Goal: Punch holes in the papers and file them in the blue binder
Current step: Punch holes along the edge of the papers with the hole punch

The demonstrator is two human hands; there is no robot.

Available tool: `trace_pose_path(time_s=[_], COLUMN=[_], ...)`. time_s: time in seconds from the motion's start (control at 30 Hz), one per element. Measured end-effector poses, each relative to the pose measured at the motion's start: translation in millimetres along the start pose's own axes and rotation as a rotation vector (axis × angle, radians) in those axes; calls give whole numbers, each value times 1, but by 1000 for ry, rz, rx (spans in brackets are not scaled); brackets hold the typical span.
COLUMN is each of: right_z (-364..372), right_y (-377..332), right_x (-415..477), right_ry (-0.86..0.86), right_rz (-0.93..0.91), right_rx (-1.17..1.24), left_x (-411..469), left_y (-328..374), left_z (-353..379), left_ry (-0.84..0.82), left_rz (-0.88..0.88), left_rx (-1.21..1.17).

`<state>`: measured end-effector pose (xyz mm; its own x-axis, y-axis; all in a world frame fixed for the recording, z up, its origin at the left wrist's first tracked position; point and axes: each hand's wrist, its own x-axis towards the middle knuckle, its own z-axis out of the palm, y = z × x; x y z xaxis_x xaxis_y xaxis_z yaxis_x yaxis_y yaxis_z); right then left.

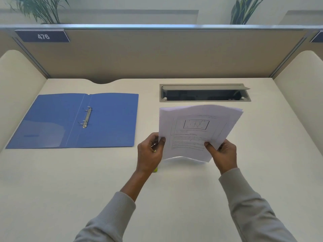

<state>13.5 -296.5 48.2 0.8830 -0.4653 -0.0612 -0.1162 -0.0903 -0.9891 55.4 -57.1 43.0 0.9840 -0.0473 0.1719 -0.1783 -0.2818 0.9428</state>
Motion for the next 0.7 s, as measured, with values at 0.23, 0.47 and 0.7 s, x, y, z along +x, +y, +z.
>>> trace_pose_path(time_s=[0.23, 0.47, 0.7], right_z=[-18, -16, -13], right_y=[-22, -8, 17], right_x=[18, 21, 9], right_ry=[-225, -380, -395], right_rz=[77, 421, 597], right_rx=[70, 229, 190], left_x=[24, 12, -4], left_y=[3, -5, -16], left_z=[-19, -18, -15], left_ry=[-143, -220, -249], left_rz=[-212, -605, -776], left_rx=[-160, -306, -240])
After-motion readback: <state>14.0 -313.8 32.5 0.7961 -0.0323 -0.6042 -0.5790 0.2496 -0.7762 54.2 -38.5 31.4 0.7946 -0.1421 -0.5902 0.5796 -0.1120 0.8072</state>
